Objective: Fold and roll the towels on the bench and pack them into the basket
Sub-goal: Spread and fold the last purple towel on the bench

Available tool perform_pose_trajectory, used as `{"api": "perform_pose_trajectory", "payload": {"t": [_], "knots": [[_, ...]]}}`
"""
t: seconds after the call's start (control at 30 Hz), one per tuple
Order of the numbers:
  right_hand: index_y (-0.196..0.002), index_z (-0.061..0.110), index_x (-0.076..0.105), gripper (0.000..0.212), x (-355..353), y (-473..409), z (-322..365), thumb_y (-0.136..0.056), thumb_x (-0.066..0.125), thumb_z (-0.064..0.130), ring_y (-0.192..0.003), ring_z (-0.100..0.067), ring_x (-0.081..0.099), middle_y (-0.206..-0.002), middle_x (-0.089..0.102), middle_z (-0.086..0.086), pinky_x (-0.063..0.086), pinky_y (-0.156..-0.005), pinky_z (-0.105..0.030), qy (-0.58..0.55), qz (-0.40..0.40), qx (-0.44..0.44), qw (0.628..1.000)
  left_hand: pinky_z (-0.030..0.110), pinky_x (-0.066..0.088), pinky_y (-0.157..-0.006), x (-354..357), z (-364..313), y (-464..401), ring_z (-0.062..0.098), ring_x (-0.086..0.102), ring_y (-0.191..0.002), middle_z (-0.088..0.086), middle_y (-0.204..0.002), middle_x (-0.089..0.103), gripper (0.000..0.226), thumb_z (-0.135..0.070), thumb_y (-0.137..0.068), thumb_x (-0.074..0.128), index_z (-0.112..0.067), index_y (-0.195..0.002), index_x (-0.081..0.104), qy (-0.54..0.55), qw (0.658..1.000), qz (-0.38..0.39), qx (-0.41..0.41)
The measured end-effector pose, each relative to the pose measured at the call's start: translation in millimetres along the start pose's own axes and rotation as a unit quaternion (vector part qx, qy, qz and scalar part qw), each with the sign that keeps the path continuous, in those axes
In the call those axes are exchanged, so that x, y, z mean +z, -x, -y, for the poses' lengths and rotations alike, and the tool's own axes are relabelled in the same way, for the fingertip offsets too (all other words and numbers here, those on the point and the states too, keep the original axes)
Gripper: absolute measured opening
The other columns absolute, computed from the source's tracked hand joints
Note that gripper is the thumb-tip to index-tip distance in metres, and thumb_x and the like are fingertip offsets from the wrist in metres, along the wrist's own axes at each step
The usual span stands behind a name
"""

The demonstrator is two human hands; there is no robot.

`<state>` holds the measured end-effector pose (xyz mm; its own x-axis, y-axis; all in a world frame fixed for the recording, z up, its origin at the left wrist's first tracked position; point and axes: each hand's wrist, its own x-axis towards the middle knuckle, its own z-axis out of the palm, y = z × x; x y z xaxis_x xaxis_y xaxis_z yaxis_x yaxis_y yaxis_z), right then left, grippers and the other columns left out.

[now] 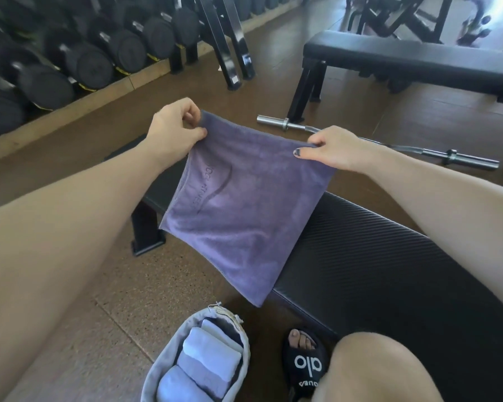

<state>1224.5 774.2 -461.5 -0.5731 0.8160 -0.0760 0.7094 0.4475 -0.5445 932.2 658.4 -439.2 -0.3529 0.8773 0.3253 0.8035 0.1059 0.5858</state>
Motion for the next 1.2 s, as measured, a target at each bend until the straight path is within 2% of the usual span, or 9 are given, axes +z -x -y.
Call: {"api": "perform_pose_trajectory", "payload": {"t": [0.13, 0.2, 0.27, 0.4, 0.6, 0.73, 0.93, 1.1, 1.2], "knots": [[-0.064, 0.010, 0.052, 0.047, -8.5, 23.4, 22.3, -0.098, 0.061, 0.041, -0.059, -0.016, 0.042, -0.061, 0.045, -0.003, 0.034, -0.057, -0.030, -0.015, -0.053, -0.043, 0.998, 0.038, 0.054, -0.090, -34.9, -9.5, 21.4, 0.019, 0.063, -0.101, 0.000, -0.102, 0.068, 0.024, -0.004, -0.087, 0.061, -0.020, -0.103, 0.068, -0.027, 0.999, 0.038, 0.015], [-0.075, 0.004, 0.063, 0.042, -11.0, 32.8, 30.4, -0.098, 0.060, 0.039, -0.064, -0.016, 0.046, -0.071, 0.055, -0.013, 0.036, -0.062, -0.030, -0.021, -0.066, -0.057, 0.996, 0.040, 0.055, -0.091, -49.0, -15.2, 30.1, 0.021, 0.064, -0.102, 0.002, -0.103, 0.069, 0.027, -0.003, -0.086, 0.059, -0.021, -0.103, 0.070, -0.027, 0.999, 0.032, 0.016], [-0.087, 0.002, 0.068, 0.037, -13.6, 42.1, 38.2, -0.098, 0.060, 0.036, -0.068, -0.017, 0.048, -0.077, 0.057, -0.013, 0.038, -0.064, -0.029, -0.019, -0.062, -0.066, 0.996, 0.037, 0.055, -0.086, -60.6, -20.0, 38.1, 0.020, 0.064, -0.099, 0.001, -0.100, 0.068, 0.023, -0.006, -0.087, 0.061, -0.021, -0.100, 0.070, -0.024, 0.999, 0.022, 0.016], [-0.087, 0.004, 0.068, 0.036, -24.7, 58.5, 50.6, -0.098, 0.060, 0.036, -0.068, -0.016, 0.048, -0.072, 0.055, -0.004, 0.040, -0.065, -0.028, 0.006, -0.050, -0.069, 0.996, 0.035, 0.050, -0.076, -76.4, -24.9, 49.4, 0.022, 0.061, -0.087, 0.000, -0.088, 0.065, 0.006, -0.019, -0.093, 0.062, -0.019, -0.089, 0.067, -0.018, 0.999, -0.009, 0.031], [-0.061, 0.007, 0.043, 0.051, -40.5, 72.3, 66.2, -0.098, 0.059, 0.038, -0.055, -0.018, 0.038, -0.056, 0.039, -0.002, 0.034, -0.056, -0.031, 0.077, -0.076, -0.103, 0.989, 0.030, 0.041, -0.072, -96.6, -25.1, 59.0, 0.017, 0.053, -0.085, 0.000, -0.089, 0.061, 0.013, -0.027, -0.096, 0.058, -0.017, -0.090, 0.063, -0.018, 0.994, -0.091, 0.054], [-0.060, -0.001, 0.046, 0.055, -43.4, 71.3, 70.6, -0.093, 0.065, 0.038, -0.056, -0.021, 0.040, -0.055, 0.044, -0.007, 0.038, -0.060, -0.034, 0.093, -0.122, -0.119, 0.981, 0.025, 0.038, -0.078, -113.0, -19.7, 67.3, 0.016, 0.054, -0.091, -0.003, -0.095, 0.062, 0.015, -0.023, -0.095, 0.059, -0.012, -0.099, 0.067, -0.027, 0.990, -0.132, 0.052], [-0.062, 0.005, 0.060, 0.046, -48.9, 73.8, 86.5, -0.089, 0.070, 0.040, -0.057, -0.015, 0.047, -0.063, 0.057, -0.006, 0.039, -0.061, -0.028, 0.066, -0.227, -0.115, 0.965, 0.025, 0.038, -0.074, -131.1, -17.1, 75.8, 0.016, 0.054, -0.086, 0.001, -0.093, 0.062, 0.017, -0.022, -0.096, 0.057, -0.010, -0.104, 0.067, -0.020, 0.985, -0.172, 0.019], [-0.066, 0.004, 0.054, 0.048, -51.3, 71.6, 94.7, -0.087, 0.070, 0.043, -0.057, -0.014, 0.039, -0.059, 0.047, -0.001, 0.036, -0.059, -0.031, 0.020, -0.277, -0.120, 0.953, 0.022, 0.037, -0.069, -138.1, -16.5, 75.4, 0.013, 0.053, -0.086, -0.001, -0.093, 0.061, 0.020, -0.025, -0.097, 0.056, -0.010, -0.105, 0.067, 0.005, 0.980, -0.201, -0.010], [-0.068, 0.007, 0.054, 0.041, -53.4, 70.2, 102.6, -0.085, 0.071, 0.040, -0.059, -0.011, 0.039, -0.060, 0.045, 0.001, 0.032, -0.055, -0.022, -0.029, -0.315, -0.118, 0.941, 0.017, 0.043, -0.066, -139.9, -14.3, 75.1, 0.012, 0.053, -0.085, -0.002, -0.091, 0.060, 0.014, -0.026, -0.097, 0.057, -0.016, -0.100, 0.065, 0.034, 0.978, -0.204, -0.016]]}}
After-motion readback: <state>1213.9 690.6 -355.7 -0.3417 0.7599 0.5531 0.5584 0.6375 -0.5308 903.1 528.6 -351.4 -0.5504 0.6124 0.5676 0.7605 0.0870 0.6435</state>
